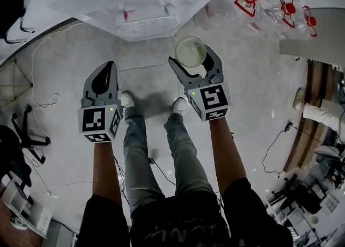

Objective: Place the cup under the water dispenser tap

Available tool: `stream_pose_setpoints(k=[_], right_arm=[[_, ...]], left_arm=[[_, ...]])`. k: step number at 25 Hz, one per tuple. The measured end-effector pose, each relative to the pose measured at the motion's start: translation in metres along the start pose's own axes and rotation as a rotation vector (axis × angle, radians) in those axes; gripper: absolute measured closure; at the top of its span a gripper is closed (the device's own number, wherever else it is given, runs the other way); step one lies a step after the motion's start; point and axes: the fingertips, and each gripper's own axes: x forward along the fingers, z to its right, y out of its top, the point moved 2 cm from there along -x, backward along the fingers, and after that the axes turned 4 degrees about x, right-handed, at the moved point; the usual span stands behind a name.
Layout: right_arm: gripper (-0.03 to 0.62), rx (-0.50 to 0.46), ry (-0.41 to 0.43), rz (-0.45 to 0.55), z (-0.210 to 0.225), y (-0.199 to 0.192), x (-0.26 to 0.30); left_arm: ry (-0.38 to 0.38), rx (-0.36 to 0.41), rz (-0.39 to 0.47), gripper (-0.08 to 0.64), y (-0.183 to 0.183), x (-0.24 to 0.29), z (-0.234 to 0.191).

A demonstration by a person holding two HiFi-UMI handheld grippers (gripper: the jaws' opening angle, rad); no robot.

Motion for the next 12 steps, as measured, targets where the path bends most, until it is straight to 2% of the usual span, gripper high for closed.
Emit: stream_pose_setpoints(k=[7,12], right_arm=[[0.225,-0.025,-0.005,-0.020,0.018,-0.037,0.032],[0.225,-0.026,0.006,0.001,0.023,-0.045,0.060]], left_arm=[[-0.010,0.028,-0.004,0.551,-0.032,0.036,-0.003],[-0.022,0.055,-0.002,0.550,-0.042,0.058,-0.004]])
